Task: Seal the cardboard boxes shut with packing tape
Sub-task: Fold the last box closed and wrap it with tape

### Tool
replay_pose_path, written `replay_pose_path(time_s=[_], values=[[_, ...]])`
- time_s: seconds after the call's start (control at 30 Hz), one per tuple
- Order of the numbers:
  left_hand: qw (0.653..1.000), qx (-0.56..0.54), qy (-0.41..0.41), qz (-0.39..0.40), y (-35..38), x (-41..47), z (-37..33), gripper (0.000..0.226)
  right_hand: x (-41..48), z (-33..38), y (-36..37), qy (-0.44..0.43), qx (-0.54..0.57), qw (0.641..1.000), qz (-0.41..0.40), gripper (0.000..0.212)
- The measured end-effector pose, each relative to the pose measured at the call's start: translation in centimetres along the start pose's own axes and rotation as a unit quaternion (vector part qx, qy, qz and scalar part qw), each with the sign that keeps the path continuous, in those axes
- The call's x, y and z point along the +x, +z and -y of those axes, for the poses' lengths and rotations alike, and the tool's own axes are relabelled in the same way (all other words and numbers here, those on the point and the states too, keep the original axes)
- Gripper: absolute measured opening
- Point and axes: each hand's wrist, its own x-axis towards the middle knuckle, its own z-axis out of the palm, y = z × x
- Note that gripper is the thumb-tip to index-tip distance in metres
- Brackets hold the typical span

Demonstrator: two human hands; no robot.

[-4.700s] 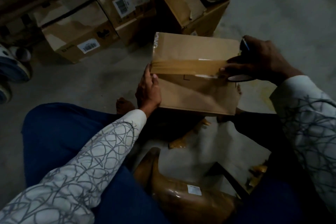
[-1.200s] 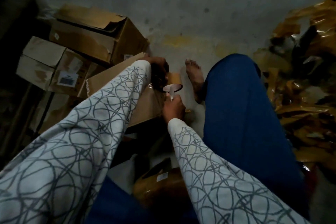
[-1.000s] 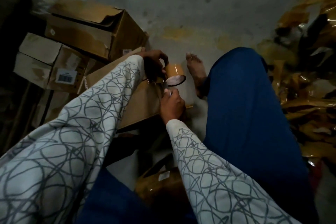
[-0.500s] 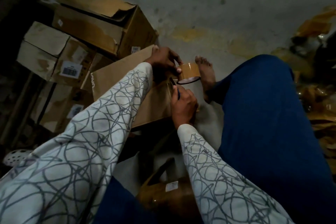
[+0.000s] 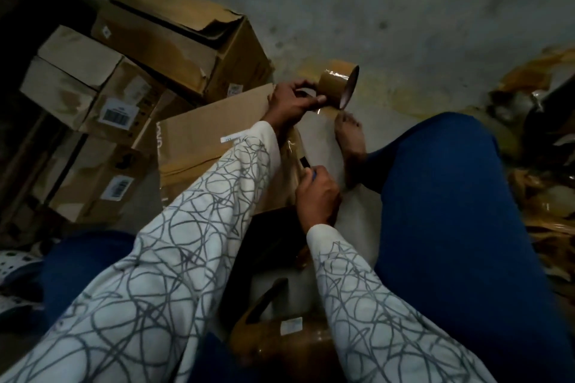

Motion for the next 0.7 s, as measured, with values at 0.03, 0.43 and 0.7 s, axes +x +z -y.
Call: replay_pose_path(time_s=[0.03, 0.43, 0.7], values=[[1.000, -0.012, 0.001, -0.008, 0.0, -0.2, -0.2, 0.025, 0.0, -0.1, -0.2, 0.019, 0.011, 1.000, -0.006, 0.027], [0.981, -0.101, -0.100, -0.130, -13.9, -17.8, 0.1, 0.017, 2.2, 3.5, -0.4, 0.125, 0.227, 0.966, -0.004, 0.026], [0.931, -0.180, -0.162, -0.272, -16.2, -28.5, 8.3, 0.022, -0.4, 6.3, 1.1, -0.193, -0.037, 0.977, 0.088, 0.039]])
